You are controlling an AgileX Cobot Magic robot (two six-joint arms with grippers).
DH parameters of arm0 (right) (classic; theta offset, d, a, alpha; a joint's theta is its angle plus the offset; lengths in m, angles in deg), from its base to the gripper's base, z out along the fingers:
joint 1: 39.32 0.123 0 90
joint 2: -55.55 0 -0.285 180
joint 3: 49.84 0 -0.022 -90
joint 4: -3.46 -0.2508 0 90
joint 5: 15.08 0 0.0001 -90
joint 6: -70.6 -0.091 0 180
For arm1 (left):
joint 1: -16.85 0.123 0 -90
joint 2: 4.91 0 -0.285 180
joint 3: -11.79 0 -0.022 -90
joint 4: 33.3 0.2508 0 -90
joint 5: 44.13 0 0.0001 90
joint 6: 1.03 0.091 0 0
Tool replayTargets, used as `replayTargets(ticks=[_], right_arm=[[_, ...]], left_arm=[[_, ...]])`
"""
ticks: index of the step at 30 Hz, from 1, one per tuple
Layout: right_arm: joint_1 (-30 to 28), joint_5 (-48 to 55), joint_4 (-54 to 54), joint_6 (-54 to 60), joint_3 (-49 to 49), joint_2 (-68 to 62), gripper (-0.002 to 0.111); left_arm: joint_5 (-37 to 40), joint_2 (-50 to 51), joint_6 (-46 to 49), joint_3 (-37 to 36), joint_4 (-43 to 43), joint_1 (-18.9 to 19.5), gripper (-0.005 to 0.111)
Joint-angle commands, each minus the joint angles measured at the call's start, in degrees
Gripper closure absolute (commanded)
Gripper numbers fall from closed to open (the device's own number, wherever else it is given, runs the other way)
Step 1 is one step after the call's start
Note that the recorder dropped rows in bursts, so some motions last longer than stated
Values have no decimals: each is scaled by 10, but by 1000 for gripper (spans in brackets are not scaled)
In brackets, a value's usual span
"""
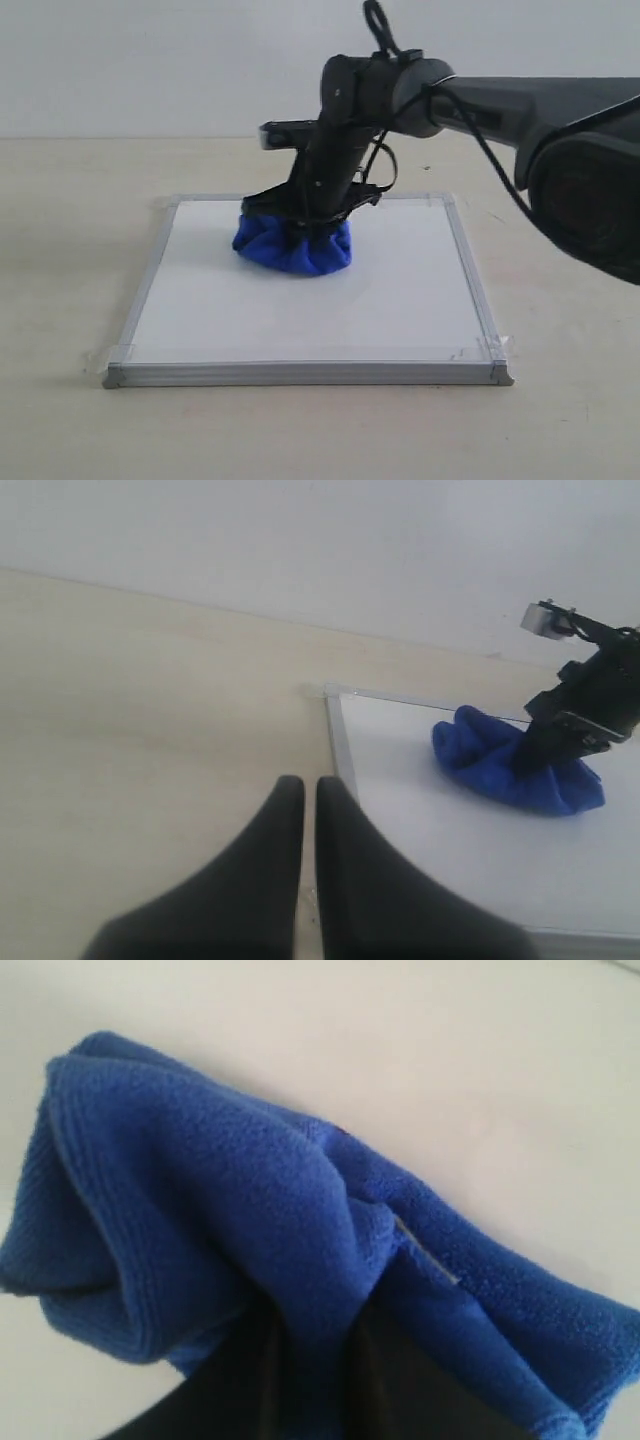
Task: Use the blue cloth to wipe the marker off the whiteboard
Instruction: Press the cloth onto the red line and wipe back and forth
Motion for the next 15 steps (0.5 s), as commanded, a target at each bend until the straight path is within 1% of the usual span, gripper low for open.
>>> replayTargets(ticks=[1, 3, 4, 6, 9, 11, 15], right_arm=[[53, -30, 33, 55, 2, -9, 108], [41, -28, 139, -25, 2, -9, 108], [22, -17, 184, -82, 2, -9, 108], [-13, 2, 211, -129, 2, -9, 108], [-34, -5, 167, -146, 2, -9, 108], [-29, -25, 117, -122, 2, -9, 108], [5, -56, -19, 50, 2, -9, 108]], left_arm=[[1, -2, 0, -2, 2, 2, 102], [1, -2, 0, -2, 2, 2, 102], [1, -2, 0, -2, 2, 2, 102], [1, -2, 0, -2, 2, 2, 102], [1, -2, 0, -2, 2, 2, 102], [1, -2, 0, -2, 2, 2, 102], [1, -2, 0, -2, 2, 2, 102]])
